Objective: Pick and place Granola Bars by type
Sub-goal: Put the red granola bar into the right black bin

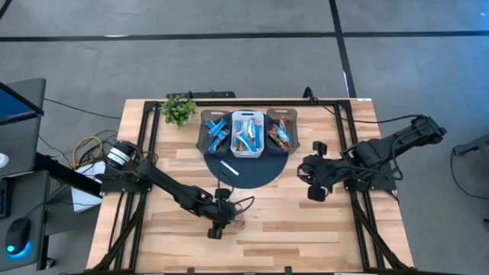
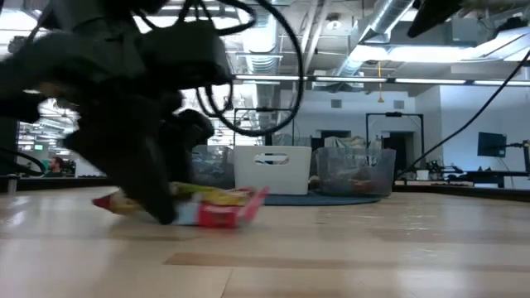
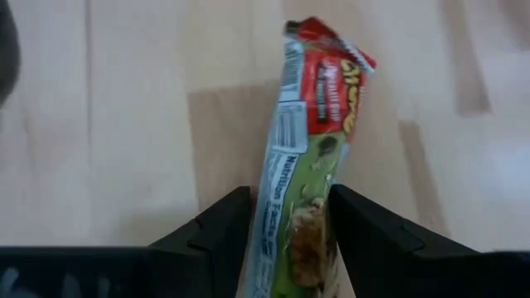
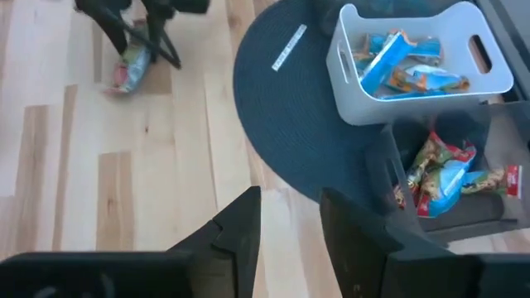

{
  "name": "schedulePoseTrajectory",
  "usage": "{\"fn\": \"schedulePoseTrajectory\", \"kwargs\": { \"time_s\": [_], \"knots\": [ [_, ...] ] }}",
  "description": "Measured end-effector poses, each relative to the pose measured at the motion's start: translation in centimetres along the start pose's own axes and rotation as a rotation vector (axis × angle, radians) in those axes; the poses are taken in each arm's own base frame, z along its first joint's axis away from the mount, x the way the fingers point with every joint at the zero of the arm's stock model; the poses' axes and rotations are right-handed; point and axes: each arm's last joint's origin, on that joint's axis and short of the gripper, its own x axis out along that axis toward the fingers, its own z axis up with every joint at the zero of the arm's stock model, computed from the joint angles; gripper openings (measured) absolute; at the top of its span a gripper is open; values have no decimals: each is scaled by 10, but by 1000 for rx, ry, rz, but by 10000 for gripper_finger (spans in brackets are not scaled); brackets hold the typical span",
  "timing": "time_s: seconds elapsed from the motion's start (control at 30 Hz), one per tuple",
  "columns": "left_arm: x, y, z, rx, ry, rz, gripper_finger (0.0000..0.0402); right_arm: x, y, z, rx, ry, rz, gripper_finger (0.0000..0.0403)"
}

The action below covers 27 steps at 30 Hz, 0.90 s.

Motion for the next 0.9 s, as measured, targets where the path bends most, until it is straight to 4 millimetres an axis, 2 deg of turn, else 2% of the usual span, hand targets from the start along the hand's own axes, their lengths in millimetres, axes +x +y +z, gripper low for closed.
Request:
{"fn": "schedulePoseTrajectory", "kwargs": {
  "time_s": [0.13, 0.33, 0.4, 0.5, 0.6, 0.63, 0.9],
  "knots": [
    [11, 16, 21, -33, -46, 97, 167, -10, 0, -7, -6, 6, -11, 118],
    [24, 60, 54, -146, -98, 161, 159, -19, 3, -20, -12, 49, -21, 118],
    [26, 75, 63, -189, -109, 145, 139, -21, 5, -24, -5, 69, -19, 118],
    [25, 91, 79, -229, -144, 100, 88, -25, 10, -32, 5, 103, -18, 118],
    [19, 99, 92, -208, -179, 58, 23, -29, 17, -40, 19, 114, -24, 118],
    [18, 101, 95, -203, -187, 56, 12, -29, 19, -44, 22, 110, -31, 118],
    [6, 111, 116, -198, -245, 68, 30, -21, 37, -76, 63, 57, -80, 118]
  ]
}}
